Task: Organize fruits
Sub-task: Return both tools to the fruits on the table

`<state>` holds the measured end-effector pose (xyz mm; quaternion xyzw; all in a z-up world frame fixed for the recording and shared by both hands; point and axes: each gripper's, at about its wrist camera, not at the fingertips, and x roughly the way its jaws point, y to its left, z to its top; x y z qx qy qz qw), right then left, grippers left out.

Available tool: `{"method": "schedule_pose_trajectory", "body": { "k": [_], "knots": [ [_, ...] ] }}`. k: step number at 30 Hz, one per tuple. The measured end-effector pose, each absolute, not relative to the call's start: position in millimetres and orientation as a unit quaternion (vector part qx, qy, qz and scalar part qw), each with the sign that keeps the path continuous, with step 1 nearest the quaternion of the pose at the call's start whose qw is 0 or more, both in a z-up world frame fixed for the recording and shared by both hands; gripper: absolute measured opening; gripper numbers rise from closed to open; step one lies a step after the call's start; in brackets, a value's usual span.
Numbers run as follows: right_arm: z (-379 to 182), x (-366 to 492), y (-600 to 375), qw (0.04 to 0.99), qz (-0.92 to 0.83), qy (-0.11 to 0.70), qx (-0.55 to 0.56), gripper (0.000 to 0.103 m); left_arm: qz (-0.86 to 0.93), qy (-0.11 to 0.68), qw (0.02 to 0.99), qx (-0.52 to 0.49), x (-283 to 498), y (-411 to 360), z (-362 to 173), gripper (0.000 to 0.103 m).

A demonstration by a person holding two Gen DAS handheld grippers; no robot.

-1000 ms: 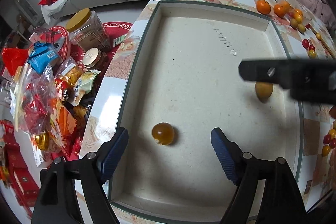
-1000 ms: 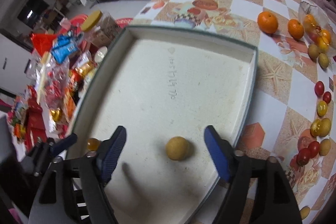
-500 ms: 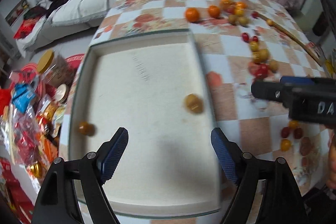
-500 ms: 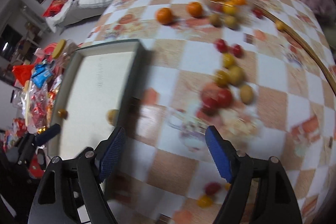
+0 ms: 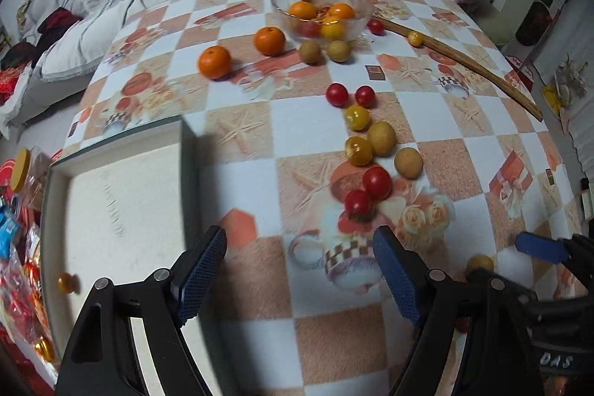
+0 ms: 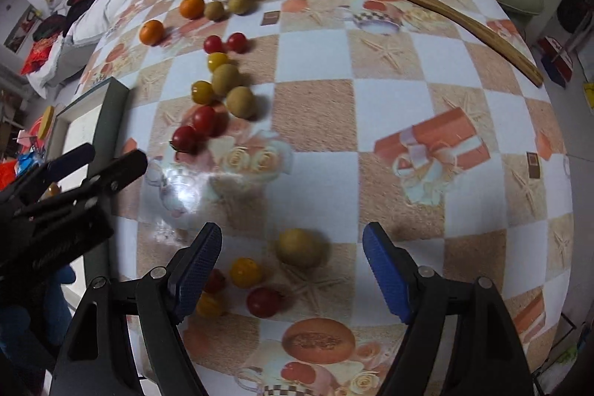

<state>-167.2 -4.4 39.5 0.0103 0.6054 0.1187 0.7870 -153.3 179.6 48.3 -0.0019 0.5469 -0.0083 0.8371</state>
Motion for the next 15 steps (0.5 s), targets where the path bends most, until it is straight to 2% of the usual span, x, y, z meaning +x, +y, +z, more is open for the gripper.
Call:
{"method": "schedule_pose_trajectory", "body": {
  "k": [12, 15],
  "knots": [
    [22, -160, -11, 0.78, 0.124, 0.613, 0.011, 0.081, -0.018, 0.561, 0.827, 0.039, -129, 149, 20, 0.082],
    [16, -161, -9, 0.776, 0.128, 0.618, 0.0, 0.075, -0.008, 0.565, 0.824, 0.041, -124, 147, 14, 0.082]
  ]
}}
